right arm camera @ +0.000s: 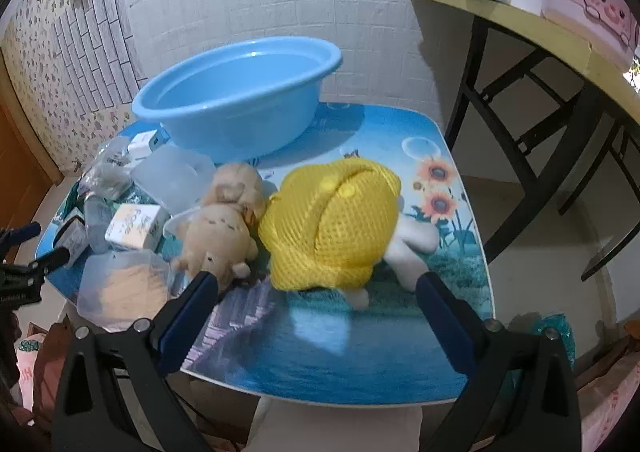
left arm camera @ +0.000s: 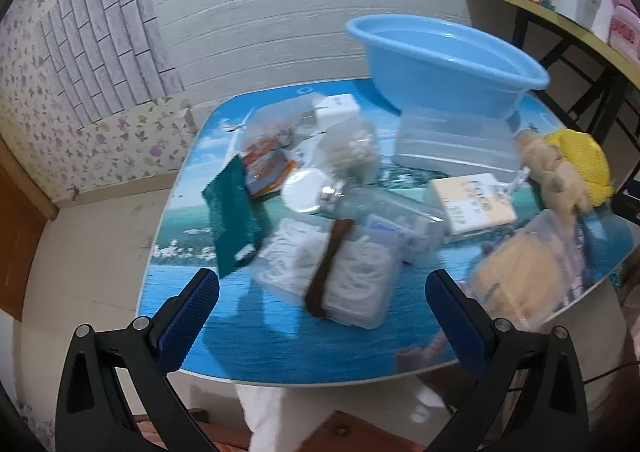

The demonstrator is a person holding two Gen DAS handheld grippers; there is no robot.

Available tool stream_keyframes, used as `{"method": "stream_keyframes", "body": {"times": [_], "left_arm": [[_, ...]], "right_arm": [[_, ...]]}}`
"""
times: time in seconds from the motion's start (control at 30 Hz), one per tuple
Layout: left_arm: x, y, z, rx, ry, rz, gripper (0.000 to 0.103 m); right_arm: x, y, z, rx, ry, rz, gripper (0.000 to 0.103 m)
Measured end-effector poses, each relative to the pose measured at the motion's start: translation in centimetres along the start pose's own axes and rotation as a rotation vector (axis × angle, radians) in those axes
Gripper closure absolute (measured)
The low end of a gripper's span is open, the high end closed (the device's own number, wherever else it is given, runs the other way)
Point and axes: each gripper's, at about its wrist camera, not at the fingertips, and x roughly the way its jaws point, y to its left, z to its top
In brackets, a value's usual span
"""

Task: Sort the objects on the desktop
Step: 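Reach the right tool to the toothpick box while the left tool reaches the floss-pick box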

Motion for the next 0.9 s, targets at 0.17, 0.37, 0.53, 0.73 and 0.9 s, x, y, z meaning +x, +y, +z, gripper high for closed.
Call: {"method": "stream_keyframes", "body": {"times": [0.17, 0.37, 0.53, 0.73, 0.9], "left_arm": [[1.0, 1.4, 0.3, -0.032, 0.014, -0.014, 0.0], [1.9, 1.4, 0.6, 0.012, 0.0, -0.062, 0.0], [2.8, 1.2, 0.6, 0.051, -0.004, -0.095, 0.0], [3.1, 1.9, 0.2, 0.043, -0.025, -0.158, 0.002], [2.7, 2.6, 0.0, 0.02, -0.044, -0.197, 0.018]], "right_arm": [[0.0, -0.1, -1.1, 0.008, 0.01, 0.033, 0.002], [-0.1, 2.1, -1.9, -0.026, 0.04, 0.091, 0.002], [-0.2, 4.7, -1.8, -0.052, 0.058, 0.148, 0.002], [-0.6, 8.5, -1.9, -0.137, 0.061, 0.202, 0.002], [-0.4, 10.1, -1.7, -0.168, 0.067, 0.181, 0.002]]}}
